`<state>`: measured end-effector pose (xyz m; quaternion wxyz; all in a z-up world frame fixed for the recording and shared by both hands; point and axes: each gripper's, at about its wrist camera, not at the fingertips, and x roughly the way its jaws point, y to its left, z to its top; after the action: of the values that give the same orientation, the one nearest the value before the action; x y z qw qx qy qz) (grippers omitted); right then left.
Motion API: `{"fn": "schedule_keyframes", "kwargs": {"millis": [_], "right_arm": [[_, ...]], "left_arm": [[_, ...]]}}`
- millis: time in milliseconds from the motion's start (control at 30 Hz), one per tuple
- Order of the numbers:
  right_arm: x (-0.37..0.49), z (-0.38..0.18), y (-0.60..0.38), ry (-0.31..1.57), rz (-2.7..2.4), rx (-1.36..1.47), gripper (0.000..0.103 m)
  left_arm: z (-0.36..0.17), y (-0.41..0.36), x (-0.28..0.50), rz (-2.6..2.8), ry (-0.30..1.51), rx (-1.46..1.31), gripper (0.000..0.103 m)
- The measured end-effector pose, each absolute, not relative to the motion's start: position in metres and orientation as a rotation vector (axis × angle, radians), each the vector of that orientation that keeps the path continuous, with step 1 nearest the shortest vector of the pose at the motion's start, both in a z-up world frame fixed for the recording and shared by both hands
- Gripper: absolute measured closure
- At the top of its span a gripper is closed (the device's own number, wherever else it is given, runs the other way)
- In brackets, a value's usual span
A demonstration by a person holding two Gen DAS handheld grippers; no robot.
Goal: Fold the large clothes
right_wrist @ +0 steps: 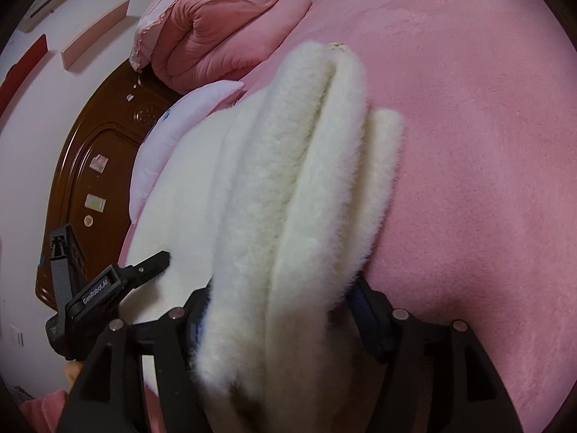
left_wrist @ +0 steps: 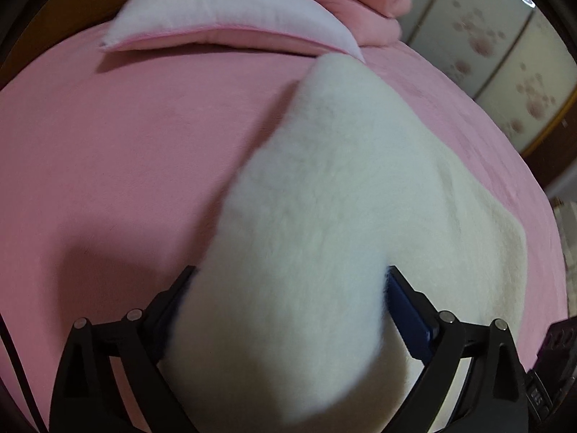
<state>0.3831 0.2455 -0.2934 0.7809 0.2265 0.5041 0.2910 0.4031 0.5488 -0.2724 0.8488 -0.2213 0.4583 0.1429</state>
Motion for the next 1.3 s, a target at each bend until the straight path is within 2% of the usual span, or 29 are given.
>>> {"fn": "schedule_keyframes", "kwargs": {"millis": [233, 267, 433, 533, 667, 800, 967, 1100, 1300], "right_arm": [[0.354, -0.283, 0.201, 1.189, 0.688, 0.558, 0.027], [0.345, -0.282, 0.191, 1.206, 0.694, 0.554, 0.023], [0.252, -0.27, 0.109, 1.209, 0.715, 0.366, 0.023], [0.193, -0.265, 0.046, 1.221, 0.686, 0.313, 0.022], [0.123, -0.26, -0.043, 1.258, 0.623, 0.271, 0.02], [0.06, -0.248, -0.134, 1.24, 0.501, 0.112, 0.01], [0.014, -0.232, -0.224, 1.296, 0.329, -0.025, 0.008], [-0.003, -0.202, -0.288, 1.305, 0.156, 0.043, 0.006], [-0.014, -0.159, -0.344, 1.292, 0.001, 0.192, 0.003]], "left_arm": [[-0.249, 0.476, 0.35, 0.638, 0.836, -0.237, 0.005], [-0.248, 0.463, 0.339, 0.688, 0.832, -0.221, 0.005], [-0.267, 0.401, 0.283, 0.824, 0.95, -0.244, 0.005], [-0.286, 0.357, 0.245, 0.957, 1.106, -0.282, 0.005], [-0.287, 0.275, 0.169, 1.02, 1.068, -0.42, 0.005], [-0.282, 0.183, 0.124, 0.955, 1.122, -0.407, 0.005], [-0.277, 0.074, 0.088, 0.782, 1.3, -0.265, 0.005], [-0.263, -0.014, 0.085, 0.501, 1.438, -0.053, 0.005], [-0.216, -0.103, 0.07, 0.224, 1.476, 0.211, 0.005]]}}
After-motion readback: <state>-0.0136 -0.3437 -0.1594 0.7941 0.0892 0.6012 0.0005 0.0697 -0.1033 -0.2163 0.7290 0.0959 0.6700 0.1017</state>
